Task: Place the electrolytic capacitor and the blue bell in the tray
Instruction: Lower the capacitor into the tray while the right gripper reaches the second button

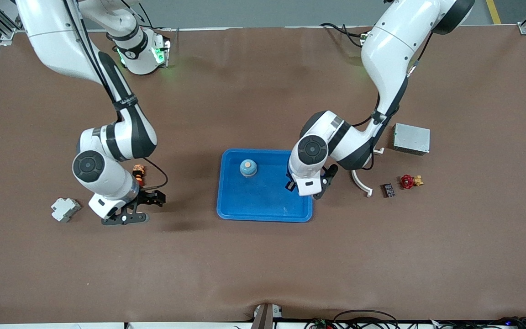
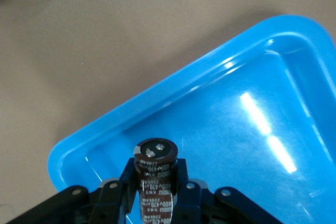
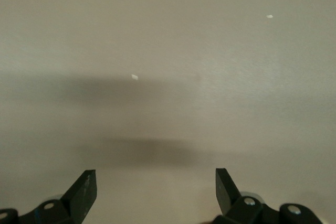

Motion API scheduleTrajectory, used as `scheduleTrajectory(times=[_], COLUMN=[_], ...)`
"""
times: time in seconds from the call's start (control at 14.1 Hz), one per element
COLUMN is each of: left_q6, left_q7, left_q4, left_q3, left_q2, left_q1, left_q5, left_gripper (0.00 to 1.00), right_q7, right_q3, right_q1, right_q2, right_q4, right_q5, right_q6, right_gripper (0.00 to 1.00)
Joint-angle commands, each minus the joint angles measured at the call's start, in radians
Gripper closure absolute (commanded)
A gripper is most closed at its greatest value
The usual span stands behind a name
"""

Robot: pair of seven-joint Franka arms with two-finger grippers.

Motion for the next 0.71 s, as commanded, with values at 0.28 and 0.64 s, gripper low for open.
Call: scheduleTrajectory(times=[0.28, 0.64], left_q6=[0.002, 0.001], left_q7=[-0.028, -0.059], left_q4=[-0.060, -0.066], left_q3=[0.011, 0.011], left_q2=[-0.016, -0.010], left_q1=[-0.028, -0.046], left_q5=[0.017, 0.019], left_gripper=[1.00, 1.00], right_q7=[-0.352, -0.471], right_q3=[0.027, 0.031], right_q1=[-0.210, -0.293], right_q2=[-0.050, -0.111], right_q4=[-0.089, -0.195], right_q5=[-0.008, 0.002], right_q6=[0.059, 0.100], right_gripper=[0.00, 0.00])
